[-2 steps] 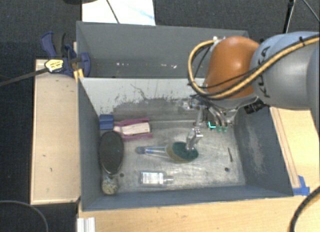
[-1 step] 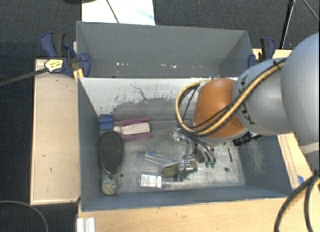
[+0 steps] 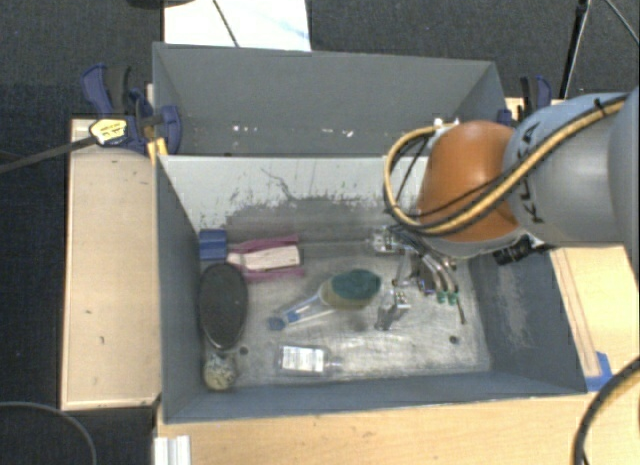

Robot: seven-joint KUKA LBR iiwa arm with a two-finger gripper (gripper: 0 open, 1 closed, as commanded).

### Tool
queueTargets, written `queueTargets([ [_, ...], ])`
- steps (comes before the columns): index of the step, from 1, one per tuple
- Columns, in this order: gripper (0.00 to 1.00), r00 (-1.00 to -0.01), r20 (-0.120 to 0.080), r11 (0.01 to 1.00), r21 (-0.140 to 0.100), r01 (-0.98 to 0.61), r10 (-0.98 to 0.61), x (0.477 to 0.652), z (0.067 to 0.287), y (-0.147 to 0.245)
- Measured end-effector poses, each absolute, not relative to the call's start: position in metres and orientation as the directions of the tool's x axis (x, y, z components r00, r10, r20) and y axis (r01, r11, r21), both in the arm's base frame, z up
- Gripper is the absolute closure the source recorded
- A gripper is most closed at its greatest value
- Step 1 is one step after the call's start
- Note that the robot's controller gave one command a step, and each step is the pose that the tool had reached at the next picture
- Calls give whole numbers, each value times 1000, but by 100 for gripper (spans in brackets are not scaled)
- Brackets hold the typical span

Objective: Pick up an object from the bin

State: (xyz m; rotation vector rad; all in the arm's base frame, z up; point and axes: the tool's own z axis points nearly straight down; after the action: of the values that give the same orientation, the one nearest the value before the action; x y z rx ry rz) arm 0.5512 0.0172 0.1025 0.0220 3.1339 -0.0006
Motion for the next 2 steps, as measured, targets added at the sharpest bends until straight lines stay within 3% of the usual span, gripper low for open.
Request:
queueTargets([
  [1, 0, -999, -5, 999, 5, 53, 53, 550, 107, 85],
  [2, 0, -990, -2, 990, 1, 144, 144, 552, 70, 72],
])
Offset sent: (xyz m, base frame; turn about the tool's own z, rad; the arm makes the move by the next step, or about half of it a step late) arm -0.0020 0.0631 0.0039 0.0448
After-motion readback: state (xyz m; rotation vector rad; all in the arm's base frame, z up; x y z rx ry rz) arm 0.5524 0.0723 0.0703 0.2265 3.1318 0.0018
